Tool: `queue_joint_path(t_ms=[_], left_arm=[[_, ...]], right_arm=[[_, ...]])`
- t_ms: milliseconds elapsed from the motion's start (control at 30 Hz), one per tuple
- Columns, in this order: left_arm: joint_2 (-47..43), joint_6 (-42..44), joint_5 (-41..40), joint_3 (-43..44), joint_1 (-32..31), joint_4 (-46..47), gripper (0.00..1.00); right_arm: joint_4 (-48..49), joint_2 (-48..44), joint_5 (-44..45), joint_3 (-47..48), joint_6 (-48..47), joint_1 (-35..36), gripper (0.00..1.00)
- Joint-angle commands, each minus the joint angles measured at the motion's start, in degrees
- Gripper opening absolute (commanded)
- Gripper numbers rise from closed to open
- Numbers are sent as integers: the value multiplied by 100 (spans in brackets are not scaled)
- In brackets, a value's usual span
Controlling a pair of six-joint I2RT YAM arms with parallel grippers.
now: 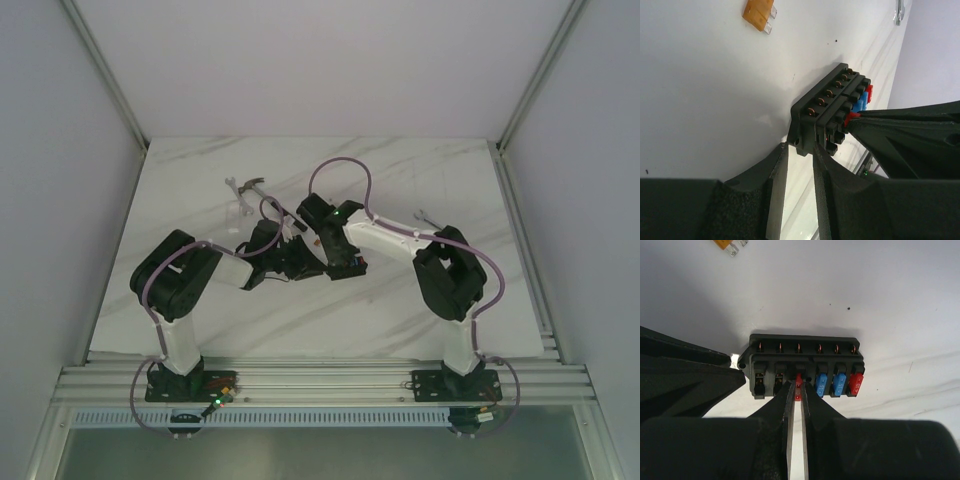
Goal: Snap on the fuse box
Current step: Install the fuse at the fuse box base.
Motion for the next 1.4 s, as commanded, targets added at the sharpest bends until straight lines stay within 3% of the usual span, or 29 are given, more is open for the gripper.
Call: queue_joint_path(t_ms=[0, 400, 733, 1367], left_arm=[[97, -33, -51, 85, -16, -227, 36], [43, 2, -94, 154, -24, -438, 37], [-270, 175, -303, 262, -137, -789, 43], [-605, 406, -637, 550, -286, -1207, 44]], right_arm=[[-403, 613, -275, -256, 33, 138, 0], [-434, 478, -35, -221, 55, 153, 0], [-122, 36, -549, -384, 112, -34, 0], [95, 5, -750, -650, 7, -76, 0]])
